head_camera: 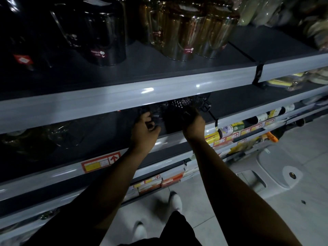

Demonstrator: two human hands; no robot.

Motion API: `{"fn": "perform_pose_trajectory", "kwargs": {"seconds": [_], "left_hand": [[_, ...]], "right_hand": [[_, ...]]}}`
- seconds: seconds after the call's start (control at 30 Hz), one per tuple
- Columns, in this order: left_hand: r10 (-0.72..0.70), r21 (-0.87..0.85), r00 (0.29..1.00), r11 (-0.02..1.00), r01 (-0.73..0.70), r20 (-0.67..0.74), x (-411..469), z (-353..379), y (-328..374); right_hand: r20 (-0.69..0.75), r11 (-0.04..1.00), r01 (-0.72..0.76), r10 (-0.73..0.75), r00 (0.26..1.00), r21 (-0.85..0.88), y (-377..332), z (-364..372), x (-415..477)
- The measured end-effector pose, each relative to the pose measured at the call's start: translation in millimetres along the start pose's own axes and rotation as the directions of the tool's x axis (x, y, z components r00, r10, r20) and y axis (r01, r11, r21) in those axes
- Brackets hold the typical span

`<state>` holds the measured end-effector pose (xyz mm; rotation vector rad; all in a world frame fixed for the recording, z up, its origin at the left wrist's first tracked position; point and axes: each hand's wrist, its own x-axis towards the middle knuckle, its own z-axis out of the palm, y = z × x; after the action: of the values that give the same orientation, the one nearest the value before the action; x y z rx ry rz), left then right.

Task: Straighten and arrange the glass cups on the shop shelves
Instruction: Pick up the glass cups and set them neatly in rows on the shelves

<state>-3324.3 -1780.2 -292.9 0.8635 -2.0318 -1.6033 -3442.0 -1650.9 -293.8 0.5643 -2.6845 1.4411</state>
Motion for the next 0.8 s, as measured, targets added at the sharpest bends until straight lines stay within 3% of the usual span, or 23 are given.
{"fn": "perform_pose_trajectory", "kwargs": {"seconds": [0.13, 0.2, 0.27, 0.33, 0.43, 0.57, 0.8], "left_hand": [[0.098, 0.055, 0.995, 0.994, -0.098, -0.001, -3, 3, 6], [0.166, 0.089, 0.985, 0.981, -0.171, 0.054, -3, 7, 8], [0.224, 0.124, 0.968, 0.964, -0.237, 0.114, -4, 10, 13], [0.256, 0.141, 0.951, 0.949, -0.281, 0.174, -3, 15, 19], [0.254, 0.148, 0.937, 0.944, -0.294, 0.241, -3, 22, 26], [0.237, 0.143, 0.940, 0.950, -0.277, 0.246, -5, 28, 29], [0.201, 0.117, 0.945, 0.964, -0.237, 0.260, -3, 35, 24]], "right_hand": [[-0.066, 0.999, 0.031, -0.030, 0.997, 0.008, 11, -17, -3], [-0.162, 0.998, -0.012, 0.023, 0.987, 0.069, 21, -29, -5], [-0.277, 1.000, -0.020, 0.023, 0.961, 0.013, 32, -41, -1], [-0.302, 0.999, -0.052, 0.049, 0.952, -0.002, 38, -51, 10], [-0.155, 0.980, -0.176, 0.189, 0.970, 0.093, 33, -58, 30], [0.038, 0.949, -0.237, 0.235, 0.971, 0.209, 33, -56, 46], [0.037, 0.923, -0.195, 0.193, 0.980, 0.332, 45, -73, 34]]}}
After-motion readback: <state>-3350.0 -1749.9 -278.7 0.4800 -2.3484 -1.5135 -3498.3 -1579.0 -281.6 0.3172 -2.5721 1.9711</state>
